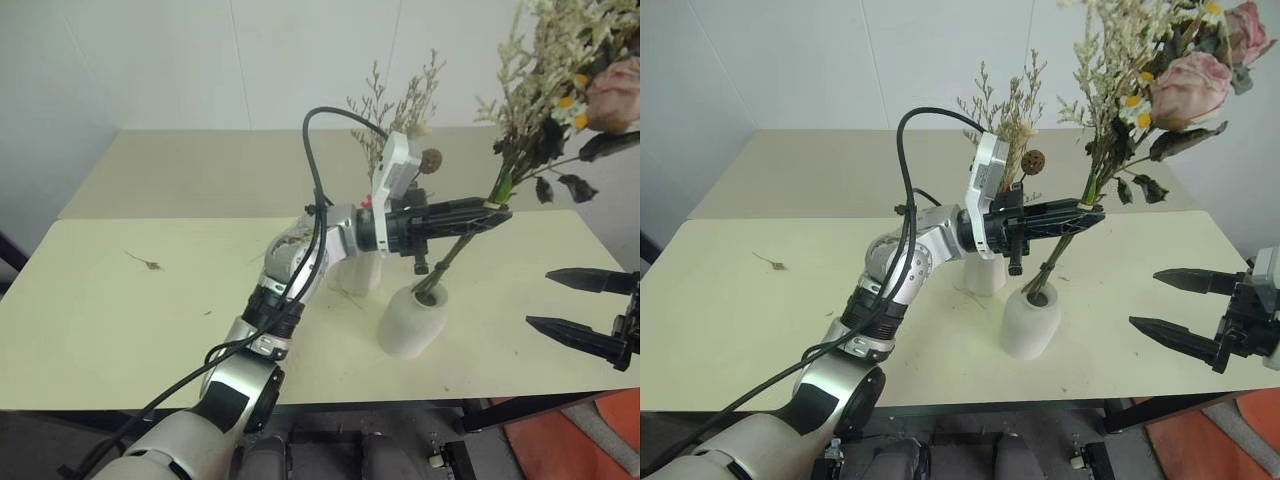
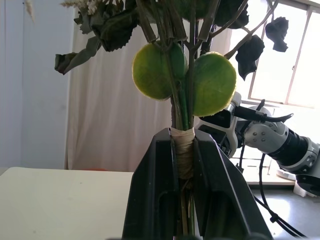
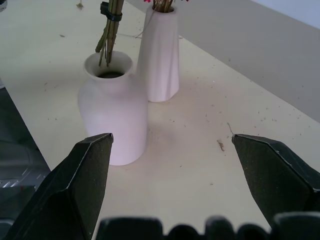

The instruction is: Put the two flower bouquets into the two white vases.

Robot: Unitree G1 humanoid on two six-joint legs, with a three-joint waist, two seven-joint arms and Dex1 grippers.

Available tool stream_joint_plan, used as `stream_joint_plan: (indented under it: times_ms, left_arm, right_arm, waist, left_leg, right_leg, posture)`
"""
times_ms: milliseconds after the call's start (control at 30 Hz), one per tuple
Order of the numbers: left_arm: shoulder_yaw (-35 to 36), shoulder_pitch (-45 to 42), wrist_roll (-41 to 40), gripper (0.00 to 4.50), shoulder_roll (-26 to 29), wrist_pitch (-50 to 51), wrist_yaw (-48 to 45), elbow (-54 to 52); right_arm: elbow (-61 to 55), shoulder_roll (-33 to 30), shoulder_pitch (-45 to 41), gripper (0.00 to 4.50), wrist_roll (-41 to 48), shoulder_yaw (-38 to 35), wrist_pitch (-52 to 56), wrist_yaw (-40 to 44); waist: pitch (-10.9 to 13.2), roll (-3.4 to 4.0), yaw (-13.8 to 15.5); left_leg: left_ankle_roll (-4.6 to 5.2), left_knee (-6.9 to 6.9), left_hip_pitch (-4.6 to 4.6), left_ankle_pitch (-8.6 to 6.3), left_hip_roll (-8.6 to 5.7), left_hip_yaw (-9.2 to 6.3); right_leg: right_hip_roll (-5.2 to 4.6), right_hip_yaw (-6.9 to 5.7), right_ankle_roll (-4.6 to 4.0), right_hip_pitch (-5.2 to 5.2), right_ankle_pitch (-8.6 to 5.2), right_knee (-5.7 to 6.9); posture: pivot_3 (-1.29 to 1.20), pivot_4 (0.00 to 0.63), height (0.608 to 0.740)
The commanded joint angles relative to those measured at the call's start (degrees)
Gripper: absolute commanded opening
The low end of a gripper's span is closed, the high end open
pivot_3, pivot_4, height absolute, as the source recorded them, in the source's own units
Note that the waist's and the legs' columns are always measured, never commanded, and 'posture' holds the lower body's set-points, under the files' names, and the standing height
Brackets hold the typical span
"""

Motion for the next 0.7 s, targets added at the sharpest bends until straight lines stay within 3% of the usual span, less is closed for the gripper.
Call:
stream_joint_plan:
  times_ms: [33,700]
  left_arm:
    - [0.4,-1.5,-0.9,0.15,0.5,0.9,-1.8,-0.4]
    - [4.1,-5.3,-2.2,0.15,0.6,2.7,-2.8,1.4]
  right_arm:
    - [-1.1,0.5,-0.8,4.5,0.9,-1.2,-0.6,-0.9]
    - [-0.8,1.6,-2.4,4.5,0.3,1.2,-2.1,-1.9]
  waist:
    - [0.0,0.01,0.0]
    - [0.0,0.01,0.0]
  left_leg:
    - [0.0,0.0,0.0,0.0,0.0,0.0]
    - [0.02,-0.01,-0.04,-0.03,0.0,-0.02]
  right_leg:
    - [0.0,0.0,0.0,0.0,0.0,0.0]
    - [0.0,-0.03,0.02,-0.01,-0.01,-0.08]
  posture:
    - [0.0,0.15,0.74]
    - [0.0,0.15,0.74]
